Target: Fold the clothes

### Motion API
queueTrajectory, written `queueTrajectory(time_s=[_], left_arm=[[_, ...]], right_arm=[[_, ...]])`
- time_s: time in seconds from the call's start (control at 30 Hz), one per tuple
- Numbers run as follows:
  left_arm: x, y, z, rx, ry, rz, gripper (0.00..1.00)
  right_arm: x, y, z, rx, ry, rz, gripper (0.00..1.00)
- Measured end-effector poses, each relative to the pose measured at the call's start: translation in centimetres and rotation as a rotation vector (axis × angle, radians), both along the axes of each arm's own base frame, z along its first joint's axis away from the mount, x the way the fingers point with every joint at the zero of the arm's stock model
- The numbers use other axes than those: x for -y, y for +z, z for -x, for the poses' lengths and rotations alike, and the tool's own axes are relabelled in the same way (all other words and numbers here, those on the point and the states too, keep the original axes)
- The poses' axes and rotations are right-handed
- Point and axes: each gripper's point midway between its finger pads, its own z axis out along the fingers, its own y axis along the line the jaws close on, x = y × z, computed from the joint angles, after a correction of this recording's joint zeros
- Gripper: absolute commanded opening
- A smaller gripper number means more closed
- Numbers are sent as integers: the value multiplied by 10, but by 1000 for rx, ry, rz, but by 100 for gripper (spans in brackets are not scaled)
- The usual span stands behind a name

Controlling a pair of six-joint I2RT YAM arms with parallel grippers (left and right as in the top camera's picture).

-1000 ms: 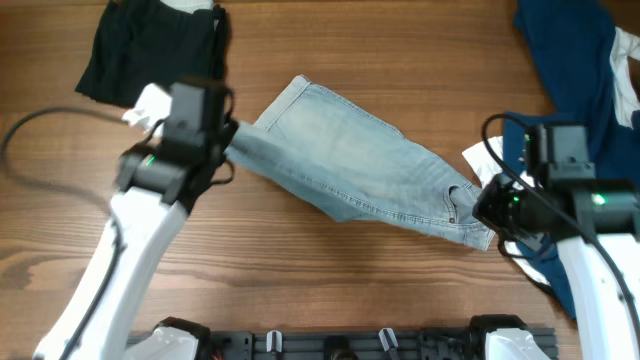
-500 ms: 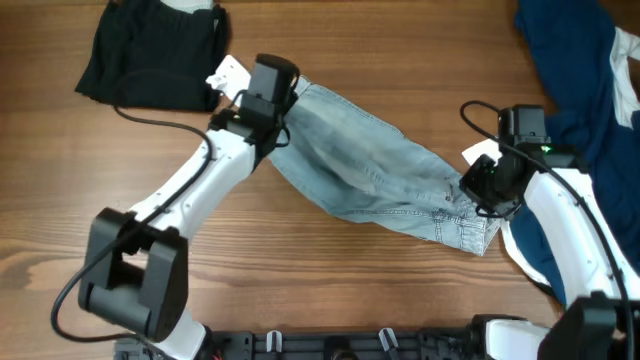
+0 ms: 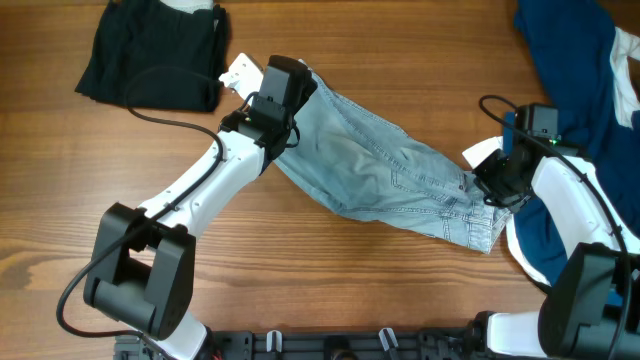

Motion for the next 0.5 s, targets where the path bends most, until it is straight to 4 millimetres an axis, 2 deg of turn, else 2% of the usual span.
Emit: queueTrajectory(time_s=[0.07,0.13,0.2,0.37,0.47,0.5], left_arm=[[-1,-3,3,-16,-8,-17,100],[-4,-7,7,-40,-11,-36,100],[-6,-13,12,-70,-18,-58,100],[-11,-24,21,-125,-77,-146,100],[-12,-33,22,-150,-131,-208,100],[-12,-38,22,-162,-158,-237,100]], right_arm=[[4,2,-9,37,-3,11,90],[6,3,-15,65,4,19,100],[7,5,-20,84,18,27,100],[6,11,-16,53,79,33,100],[7,32,-24,65,141,48,100],[7,44,-29,81,172,55,100]])
